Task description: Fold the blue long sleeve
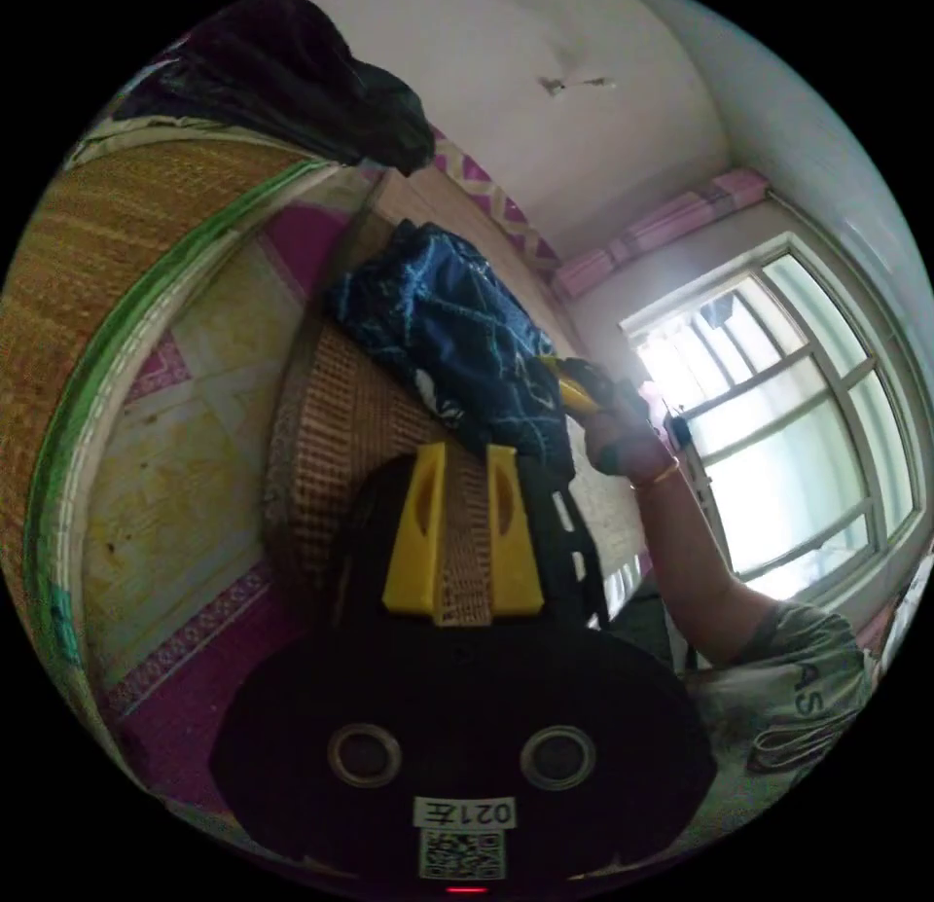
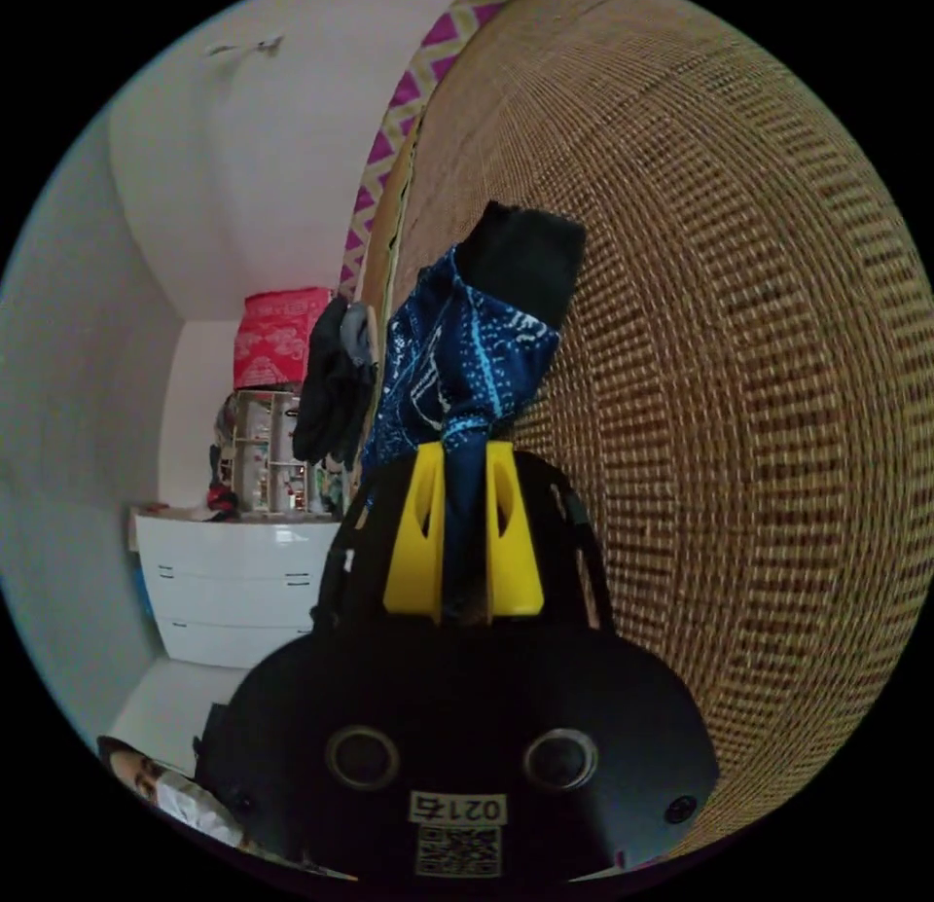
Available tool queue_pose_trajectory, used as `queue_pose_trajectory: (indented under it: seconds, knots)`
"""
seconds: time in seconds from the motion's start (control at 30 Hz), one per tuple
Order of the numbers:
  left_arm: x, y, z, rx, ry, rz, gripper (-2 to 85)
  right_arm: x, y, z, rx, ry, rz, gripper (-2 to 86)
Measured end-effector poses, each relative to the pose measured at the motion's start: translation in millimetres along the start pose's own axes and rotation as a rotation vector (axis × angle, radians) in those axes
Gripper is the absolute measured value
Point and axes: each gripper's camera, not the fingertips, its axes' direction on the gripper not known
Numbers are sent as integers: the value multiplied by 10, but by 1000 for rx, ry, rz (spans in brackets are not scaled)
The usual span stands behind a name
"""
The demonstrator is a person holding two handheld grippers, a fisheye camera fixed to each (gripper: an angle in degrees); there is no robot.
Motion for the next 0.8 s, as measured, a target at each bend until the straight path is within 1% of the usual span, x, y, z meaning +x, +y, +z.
queue_pose_trajectory:
  seconds: [0.03, 0.1, 0.17, 0.23, 0.3, 0.33, 0.4, 0.43, 0.6, 0.73, 0.8]
  knots:
    - [-10, 14, 2, 7, -9, -19, 14, -9, -26, -23, -9, -13, -10, 61]
    - [-90, 42, 68, -5, -4, -106, -5, -144, -161, -193, -32, -9, -99, 57]
    - [-54, 61, 114, -9, -11, -107, -8, -287, -297, -395, -28, 36, -173, 56]
    - [55, 76, 166, -17, -65, -85, -9, -387, -476, -624, -24, 113, -222, 55]
    - [183, 101, 241, -27, -124, -61, -9, -436, -758, -978, -11, 241, -255, 55]
    - [210, 108, 258, -29, -134, -55, -9, -433, -832, -1080, -2, 274, -255, 55]
    - [312, 141, 327, -33, -170, -39, -9, -399, -1128, -1511, 36, 421, -253, 55]
    - [336, 150, 344, -34, -178, -35, -10, -387, -1199, -1625, 48, 457, -250, 55]
    - [528, 232, 493, -40, -230, -13, -10, -384, -1713, -2536, 176, 774, -225, 57]
    - [646, 290, 588, -42, -254, -2, -10, -375, -1902, -2821, 242, 955, -209, 65]
    - [730, 330, 653, -43, -272, 7, -9, -255, -1944, -2842, 259, 1092, -153, 71]
